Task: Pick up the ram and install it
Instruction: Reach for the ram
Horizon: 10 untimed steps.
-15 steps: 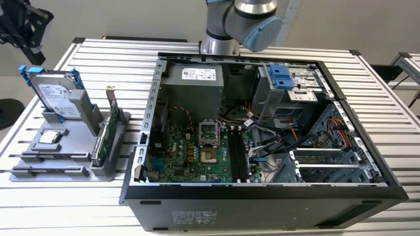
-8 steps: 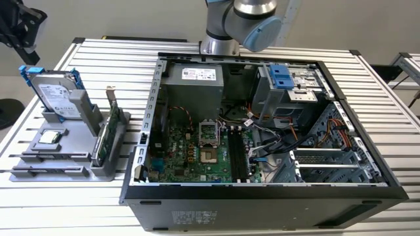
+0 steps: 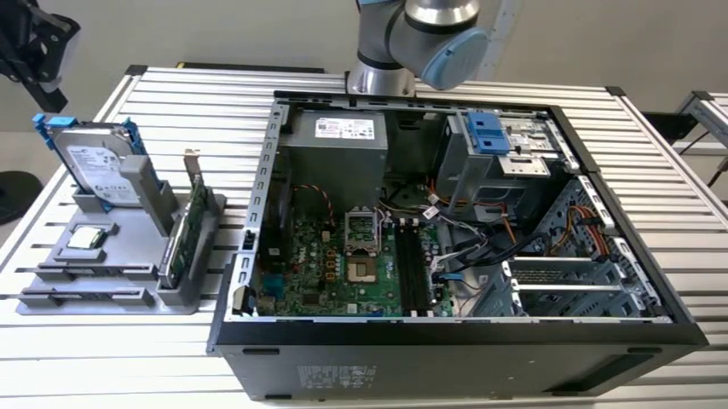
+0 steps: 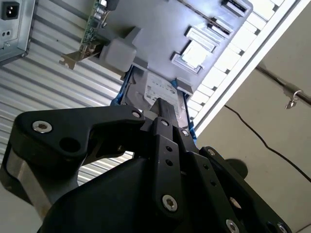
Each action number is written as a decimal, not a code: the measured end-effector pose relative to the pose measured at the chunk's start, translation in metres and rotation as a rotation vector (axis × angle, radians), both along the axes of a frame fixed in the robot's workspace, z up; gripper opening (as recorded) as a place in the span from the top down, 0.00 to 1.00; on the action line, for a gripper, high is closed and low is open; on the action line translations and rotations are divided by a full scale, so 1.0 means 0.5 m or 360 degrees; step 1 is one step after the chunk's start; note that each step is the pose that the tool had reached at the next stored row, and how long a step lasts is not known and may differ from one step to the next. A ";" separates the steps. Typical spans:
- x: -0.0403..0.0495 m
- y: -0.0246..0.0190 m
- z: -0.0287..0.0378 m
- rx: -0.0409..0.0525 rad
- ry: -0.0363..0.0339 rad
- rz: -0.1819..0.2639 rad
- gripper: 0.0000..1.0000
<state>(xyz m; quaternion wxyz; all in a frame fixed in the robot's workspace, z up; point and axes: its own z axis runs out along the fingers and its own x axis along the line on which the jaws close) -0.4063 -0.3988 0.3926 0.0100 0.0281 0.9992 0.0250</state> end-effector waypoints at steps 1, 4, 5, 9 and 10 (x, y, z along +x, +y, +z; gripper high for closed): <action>-0.001 0.0000 0.000 0.0000 0.0000 0.0000 1.00; -0.002 0.0000 0.000 0.0000 0.0000 0.0000 1.00; -0.002 0.0000 0.000 0.0000 0.0000 0.0000 1.00; -0.002 0.0000 0.000 0.0000 0.0000 0.0000 1.00; -0.002 0.0000 0.000 0.0000 0.0000 0.0000 1.00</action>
